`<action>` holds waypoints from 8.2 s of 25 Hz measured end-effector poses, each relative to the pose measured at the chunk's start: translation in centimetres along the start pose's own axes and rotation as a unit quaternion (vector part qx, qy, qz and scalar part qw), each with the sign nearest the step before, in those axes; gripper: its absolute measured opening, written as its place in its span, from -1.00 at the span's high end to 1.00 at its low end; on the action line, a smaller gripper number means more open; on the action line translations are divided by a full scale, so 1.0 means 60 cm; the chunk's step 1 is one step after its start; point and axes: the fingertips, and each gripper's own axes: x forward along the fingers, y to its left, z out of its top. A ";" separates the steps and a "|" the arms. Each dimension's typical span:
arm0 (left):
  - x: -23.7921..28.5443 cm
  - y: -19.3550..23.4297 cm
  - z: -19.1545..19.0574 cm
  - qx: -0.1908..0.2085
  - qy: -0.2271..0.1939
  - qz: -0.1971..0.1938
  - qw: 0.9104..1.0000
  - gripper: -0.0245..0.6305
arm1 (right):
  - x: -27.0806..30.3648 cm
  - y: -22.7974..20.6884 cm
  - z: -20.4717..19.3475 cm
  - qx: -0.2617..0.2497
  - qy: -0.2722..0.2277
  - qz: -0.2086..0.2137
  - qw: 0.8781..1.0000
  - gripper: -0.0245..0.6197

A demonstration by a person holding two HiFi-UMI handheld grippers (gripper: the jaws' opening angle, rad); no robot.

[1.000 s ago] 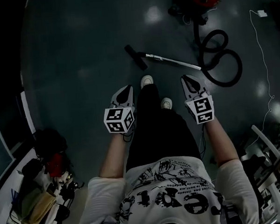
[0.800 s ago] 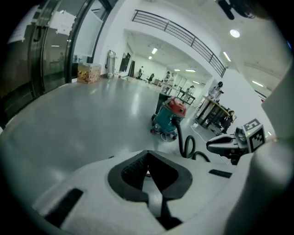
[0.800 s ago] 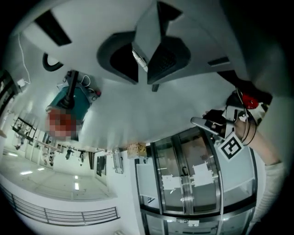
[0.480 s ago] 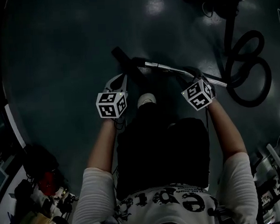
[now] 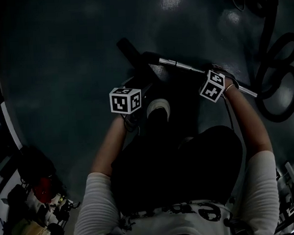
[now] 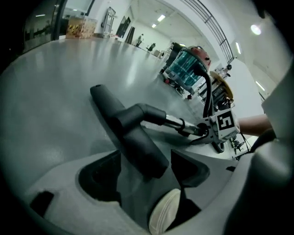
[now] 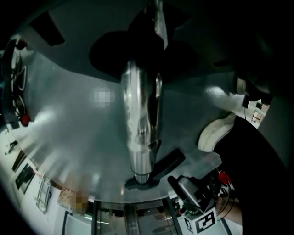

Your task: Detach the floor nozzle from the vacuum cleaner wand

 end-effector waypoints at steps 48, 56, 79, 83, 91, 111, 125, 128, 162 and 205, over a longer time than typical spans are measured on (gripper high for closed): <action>-1.330 -0.955 0.412 0.173 -0.262 -0.226 0.922 0.57 | -1.461 0.429 0.264 0.057 -0.253 -0.103 0.960 0.62; -1.363 -1.028 0.393 0.210 -0.251 -0.205 0.923 0.58 | -1.470 0.438 0.248 0.087 -0.262 -0.153 0.949 0.62; -1.283 -0.951 0.387 0.084 -0.263 -0.196 0.941 0.60 | -1.346 0.309 0.186 0.103 -0.201 -0.224 0.948 0.66; -1.208 -0.899 0.362 0.124 -0.260 -0.185 0.940 0.60 | -1.277 0.309 0.206 0.097 -0.186 -0.185 0.960 0.66; -0.973 -0.638 0.339 0.077 -0.210 -0.110 0.968 0.60 | -1.025 0.244 0.180 0.044 -0.111 -0.154 0.981 0.65; -0.294 -0.148 0.242 -0.037 -0.136 -0.141 0.980 0.60 | -0.378 -0.021 0.066 0.070 -0.027 -0.097 0.992 0.65; -0.030 0.001 0.133 -0.108 -0.048 -0.124 0.985 0.59 | -0.107 -0.041 -0.036 0.038 0.091 -0.064 0.993 0.65; -0.003 0.006 0.112 -0.102 -0.024 -0.117 0.988 0.59 | -0.096 -0.039 -0.033 0.037 0.095 -0.060 0.993 0.65; -0.467 -0.286 0.377 0.015 -0.195 -0.039 0.980 0.92 | -0.747 -0.057 0.192 0.349 -0.323 -0.267 0.838 0.92; -1.579 -0.837 0.158 0.200 -0.442 -0.027 0.874 0.91 | -1.731 0.737 0.359 0.253 -0.521 -0.427 0.695 0.92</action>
